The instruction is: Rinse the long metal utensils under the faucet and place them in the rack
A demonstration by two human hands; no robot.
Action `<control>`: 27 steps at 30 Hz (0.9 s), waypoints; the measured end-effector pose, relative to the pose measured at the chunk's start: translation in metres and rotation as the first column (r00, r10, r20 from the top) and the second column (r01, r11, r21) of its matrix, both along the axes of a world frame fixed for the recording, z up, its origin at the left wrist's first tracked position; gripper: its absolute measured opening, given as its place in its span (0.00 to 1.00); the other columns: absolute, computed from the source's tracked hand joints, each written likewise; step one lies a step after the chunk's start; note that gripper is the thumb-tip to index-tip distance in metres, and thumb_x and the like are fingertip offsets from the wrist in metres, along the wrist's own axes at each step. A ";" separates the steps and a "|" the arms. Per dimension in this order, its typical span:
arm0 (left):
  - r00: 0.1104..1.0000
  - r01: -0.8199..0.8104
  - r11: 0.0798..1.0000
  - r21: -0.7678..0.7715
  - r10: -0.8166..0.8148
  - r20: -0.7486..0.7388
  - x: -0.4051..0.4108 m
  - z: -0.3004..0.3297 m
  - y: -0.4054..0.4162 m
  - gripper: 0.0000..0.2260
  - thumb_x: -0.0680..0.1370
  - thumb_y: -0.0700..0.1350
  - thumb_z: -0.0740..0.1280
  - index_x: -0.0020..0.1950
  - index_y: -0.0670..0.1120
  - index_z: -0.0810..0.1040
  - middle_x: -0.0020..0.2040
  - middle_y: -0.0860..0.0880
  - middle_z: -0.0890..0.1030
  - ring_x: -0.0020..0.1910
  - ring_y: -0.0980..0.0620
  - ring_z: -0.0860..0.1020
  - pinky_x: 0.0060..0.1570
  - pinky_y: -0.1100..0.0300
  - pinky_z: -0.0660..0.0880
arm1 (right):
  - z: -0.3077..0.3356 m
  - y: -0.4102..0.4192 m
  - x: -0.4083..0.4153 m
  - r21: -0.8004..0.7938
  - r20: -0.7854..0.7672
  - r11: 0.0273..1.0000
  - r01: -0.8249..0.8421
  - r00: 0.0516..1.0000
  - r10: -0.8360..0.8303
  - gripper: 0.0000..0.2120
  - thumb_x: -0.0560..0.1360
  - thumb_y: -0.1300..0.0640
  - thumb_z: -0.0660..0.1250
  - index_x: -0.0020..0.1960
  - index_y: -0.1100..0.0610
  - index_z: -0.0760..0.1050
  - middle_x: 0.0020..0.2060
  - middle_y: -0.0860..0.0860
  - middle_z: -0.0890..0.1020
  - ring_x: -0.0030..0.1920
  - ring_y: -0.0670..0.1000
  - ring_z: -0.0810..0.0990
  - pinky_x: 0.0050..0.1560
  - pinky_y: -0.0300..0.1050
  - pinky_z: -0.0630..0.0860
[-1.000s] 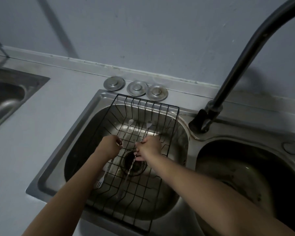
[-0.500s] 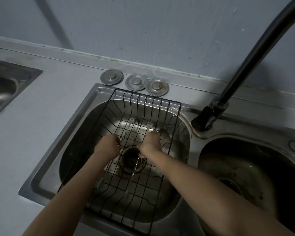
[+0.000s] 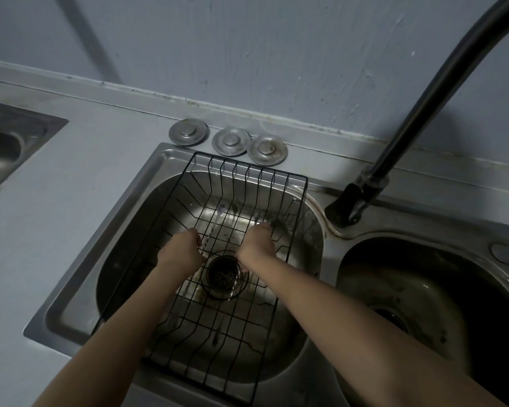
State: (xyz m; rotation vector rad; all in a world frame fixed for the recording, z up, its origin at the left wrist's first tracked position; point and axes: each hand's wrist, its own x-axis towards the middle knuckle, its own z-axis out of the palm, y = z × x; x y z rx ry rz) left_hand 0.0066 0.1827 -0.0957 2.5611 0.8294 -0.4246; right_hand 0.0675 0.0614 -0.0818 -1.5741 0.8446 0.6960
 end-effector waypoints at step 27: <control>0.998 0.064 0.997 0.053 -0.063 -0.028 -0.018 0.051 -0.005 0.21 0.76 0.49 0.64 0.67 0.46 0.70 0.61 0.44 0.78 0.54 0.45 0.79 0.54 0.52 0.77 | 0.057 -0.038 -0.021 -0.518 0.271 0.499 -0.694 0.421 0.866 0.09 0.72 0.62 0.68 0.52 0.62 0.73 0.48 0.57 0.80 0.45 0.55 0.79 0.41 0.45 0.74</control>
